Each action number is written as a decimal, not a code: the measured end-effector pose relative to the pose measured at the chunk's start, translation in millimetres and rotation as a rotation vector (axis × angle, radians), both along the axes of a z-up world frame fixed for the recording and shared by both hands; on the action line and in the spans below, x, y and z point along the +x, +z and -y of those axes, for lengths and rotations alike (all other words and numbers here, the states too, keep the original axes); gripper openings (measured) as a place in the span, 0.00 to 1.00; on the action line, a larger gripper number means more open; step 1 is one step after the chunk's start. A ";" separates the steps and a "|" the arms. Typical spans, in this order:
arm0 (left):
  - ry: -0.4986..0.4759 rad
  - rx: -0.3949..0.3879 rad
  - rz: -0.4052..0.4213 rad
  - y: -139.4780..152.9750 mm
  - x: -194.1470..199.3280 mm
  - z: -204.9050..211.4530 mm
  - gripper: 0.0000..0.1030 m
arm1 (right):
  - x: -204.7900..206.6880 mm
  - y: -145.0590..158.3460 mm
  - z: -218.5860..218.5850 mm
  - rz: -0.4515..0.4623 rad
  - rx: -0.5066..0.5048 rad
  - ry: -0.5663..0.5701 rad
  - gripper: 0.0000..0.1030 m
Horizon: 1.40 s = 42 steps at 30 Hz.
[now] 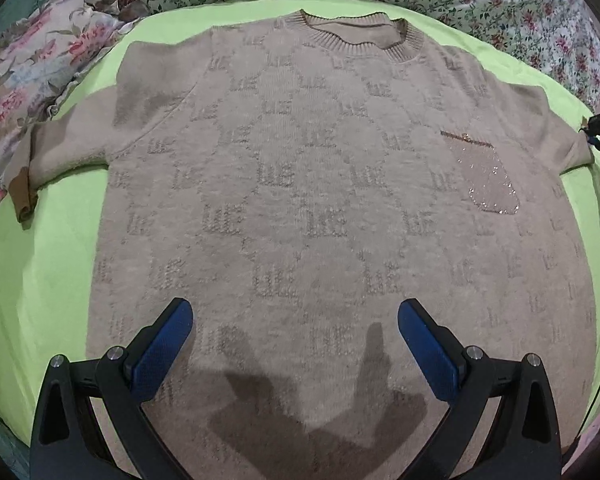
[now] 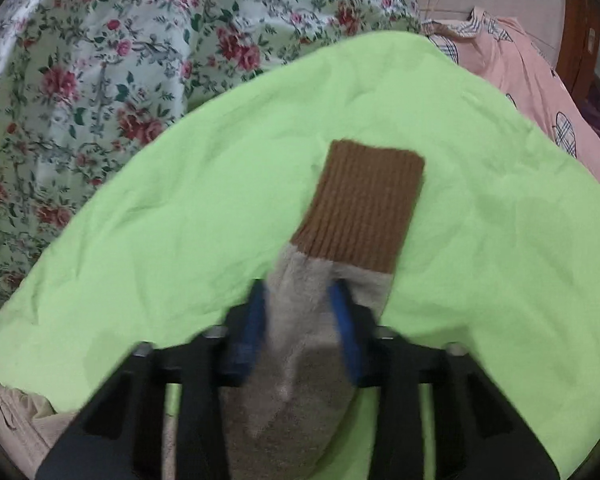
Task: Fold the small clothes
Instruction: 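Grasp the brown cuff of the sweater sleeve with the right gripper, then carry the cuff across the body with the right gripper while the left gripper grasps the other cuff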
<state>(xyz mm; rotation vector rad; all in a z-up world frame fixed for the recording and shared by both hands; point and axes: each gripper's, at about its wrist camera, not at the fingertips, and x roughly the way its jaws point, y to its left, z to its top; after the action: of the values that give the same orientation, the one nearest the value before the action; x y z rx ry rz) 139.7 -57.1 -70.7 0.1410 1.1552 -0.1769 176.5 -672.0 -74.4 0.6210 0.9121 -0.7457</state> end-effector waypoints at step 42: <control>0.061 -0.617 -0.106 -15.7 130.5 -73.8 1.00 | 19.0 27.5 -413.5 0.351 0.576 0.754 0.40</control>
<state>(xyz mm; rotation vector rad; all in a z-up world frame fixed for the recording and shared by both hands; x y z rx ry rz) 270.3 16.7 -86.4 -0.4522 1.1608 -0.4815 195.6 -258.5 -46.9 0.8020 0.9363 0.3138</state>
